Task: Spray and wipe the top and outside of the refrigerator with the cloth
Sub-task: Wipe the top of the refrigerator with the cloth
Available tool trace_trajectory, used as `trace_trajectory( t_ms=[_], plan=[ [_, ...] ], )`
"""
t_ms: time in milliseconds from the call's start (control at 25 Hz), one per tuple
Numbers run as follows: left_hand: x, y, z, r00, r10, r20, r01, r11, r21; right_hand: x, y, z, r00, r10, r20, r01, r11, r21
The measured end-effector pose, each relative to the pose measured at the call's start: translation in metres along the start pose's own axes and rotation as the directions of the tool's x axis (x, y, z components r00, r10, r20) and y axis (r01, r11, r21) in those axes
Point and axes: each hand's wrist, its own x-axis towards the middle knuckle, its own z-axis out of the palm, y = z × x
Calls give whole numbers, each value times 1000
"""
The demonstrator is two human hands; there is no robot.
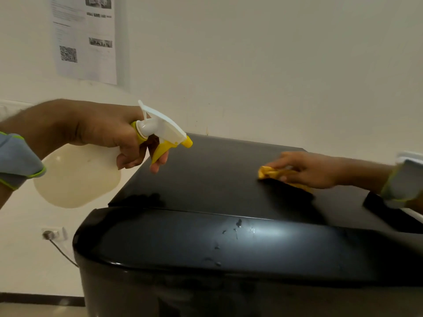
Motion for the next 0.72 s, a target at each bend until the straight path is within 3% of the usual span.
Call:
trace_trajectory(
  t_ms=[40,120,240,320,400,440,480,600,720],
  plan=[
    [3,3,1,1000,10,13,-10,1000,-8,23,-17,12,999,-26,-18,26,1000,-18],
    [8,1,2,1000,21,4,-21,1000,-16,38,-66,29,976,-216,-34,217,975,36],
    [8,-13,-2,1000,11,-7,-11,999,-32,3,-70,17,910,-399,112,378,910,170],
    [3,-23,-1,1000,-7,-6,7,999,-45,-15,-30,4,950,-256,178,218,953,208],
    [1,-29,-1,1000,-4,-4,4,998,-62,4,8,-3,996,62,57,-66,996,61],
    [2,-31,-2,1000,-1,-2,1,998,-58,24,14,-3,986,168,0,-168,986,-12],
    [3,-31,-3,1000,5,4,-5,999,-54,46,11,4,983,184,-25,-185,982,-35],
    [8,-32,-7,1000,14,-1,-14,999,-30,89,-50,39,993,-90,-72,92,995,23],
    [6,-45,-9,1000,22,-19,-23,998,-50,70,-88,28,919,-394,27,394,919,12]
  ],
)
